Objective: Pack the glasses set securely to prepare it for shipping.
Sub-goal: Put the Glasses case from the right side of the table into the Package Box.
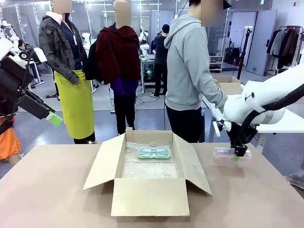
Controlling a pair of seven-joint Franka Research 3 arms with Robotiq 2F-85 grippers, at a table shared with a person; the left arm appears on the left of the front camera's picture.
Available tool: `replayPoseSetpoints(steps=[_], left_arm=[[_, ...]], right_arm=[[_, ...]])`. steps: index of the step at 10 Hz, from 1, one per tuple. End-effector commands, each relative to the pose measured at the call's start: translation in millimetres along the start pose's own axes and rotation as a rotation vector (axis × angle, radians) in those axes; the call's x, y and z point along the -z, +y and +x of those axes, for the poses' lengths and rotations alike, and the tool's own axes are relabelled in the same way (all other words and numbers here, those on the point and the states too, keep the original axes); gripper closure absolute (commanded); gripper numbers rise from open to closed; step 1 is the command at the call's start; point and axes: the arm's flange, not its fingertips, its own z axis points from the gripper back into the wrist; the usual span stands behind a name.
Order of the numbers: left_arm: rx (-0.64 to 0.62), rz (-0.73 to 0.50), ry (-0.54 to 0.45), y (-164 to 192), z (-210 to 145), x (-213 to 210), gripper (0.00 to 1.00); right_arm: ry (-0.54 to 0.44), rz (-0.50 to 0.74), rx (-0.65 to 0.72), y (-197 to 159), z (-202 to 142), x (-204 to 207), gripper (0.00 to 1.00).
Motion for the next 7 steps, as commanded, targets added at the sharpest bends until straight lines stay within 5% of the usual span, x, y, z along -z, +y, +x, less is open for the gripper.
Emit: replayPoseSetpoints(steps=[1,4,7], left_arm=[[0.005,-0.011,-0.009,0.3,0.2,-2.6,0.0],[0.005,-0.011,-0.009,0.3,0.2,-2.6,0.0],[0.005,-0.011,-0.009,0.3,0.2,-2.6,0.0]], right_arm=[[0.026,0.058,0.072,14.5,15.3,-51.7,0.68],[0.12,0.061,0.12,32.8,52.1,-99.2,0.68],[0.171,0.028,0.23,56.6,148.6,-115.4,0.68]])
